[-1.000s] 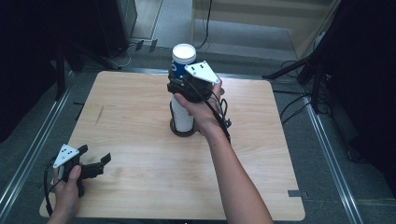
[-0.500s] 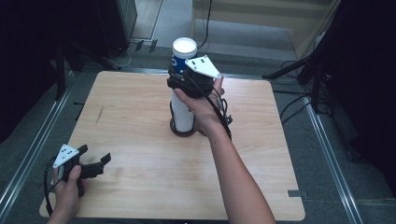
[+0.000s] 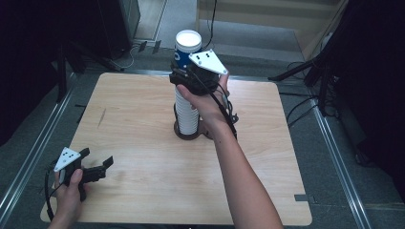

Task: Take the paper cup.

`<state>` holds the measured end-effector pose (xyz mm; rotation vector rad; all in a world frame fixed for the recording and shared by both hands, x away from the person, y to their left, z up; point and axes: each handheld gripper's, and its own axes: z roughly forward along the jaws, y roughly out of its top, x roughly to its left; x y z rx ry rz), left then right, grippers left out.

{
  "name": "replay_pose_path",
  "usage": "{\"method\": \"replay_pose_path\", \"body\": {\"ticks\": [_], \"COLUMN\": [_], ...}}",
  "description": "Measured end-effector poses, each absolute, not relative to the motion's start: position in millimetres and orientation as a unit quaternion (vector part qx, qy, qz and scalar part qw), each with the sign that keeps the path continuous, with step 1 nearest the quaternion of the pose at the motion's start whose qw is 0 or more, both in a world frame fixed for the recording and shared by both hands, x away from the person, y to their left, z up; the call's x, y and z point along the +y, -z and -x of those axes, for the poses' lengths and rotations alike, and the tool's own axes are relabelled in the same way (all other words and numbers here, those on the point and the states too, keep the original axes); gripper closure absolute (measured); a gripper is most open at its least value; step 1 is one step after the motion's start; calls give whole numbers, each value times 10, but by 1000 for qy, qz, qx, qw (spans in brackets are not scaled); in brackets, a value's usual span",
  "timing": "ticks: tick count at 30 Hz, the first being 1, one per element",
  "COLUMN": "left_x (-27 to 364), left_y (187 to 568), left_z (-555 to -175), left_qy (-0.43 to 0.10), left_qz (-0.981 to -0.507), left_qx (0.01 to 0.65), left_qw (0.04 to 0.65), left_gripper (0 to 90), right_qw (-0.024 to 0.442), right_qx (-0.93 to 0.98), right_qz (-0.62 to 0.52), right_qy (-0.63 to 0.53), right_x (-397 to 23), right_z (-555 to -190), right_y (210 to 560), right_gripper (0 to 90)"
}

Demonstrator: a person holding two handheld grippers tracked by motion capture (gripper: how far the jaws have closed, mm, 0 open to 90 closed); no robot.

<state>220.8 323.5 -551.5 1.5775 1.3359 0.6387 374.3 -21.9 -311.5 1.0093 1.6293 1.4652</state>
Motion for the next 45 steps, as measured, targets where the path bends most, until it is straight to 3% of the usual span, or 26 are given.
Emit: {"method": "replay_pose_path", "body": {"ticks": [28, 45], "left_x": [3231, 3226], "left_y": [5512, 5512], "left_z": [-2209, -2210], "left_qy": [-262, -264], "left_qz": [-644, -644], "left_qx": [544, 544], "left_qw": [469, 468], "left_gripper": [0, 0], "right_qw": [383, 394], "right_qx": [606, 606], "right_qz": [-402, -411], "right_qy": [-570, -555], "right_x": [-518, -717], "right_z": [-3614, -3567], "right_y": [2807, 2859], "right_gripper": [194, 193]}}
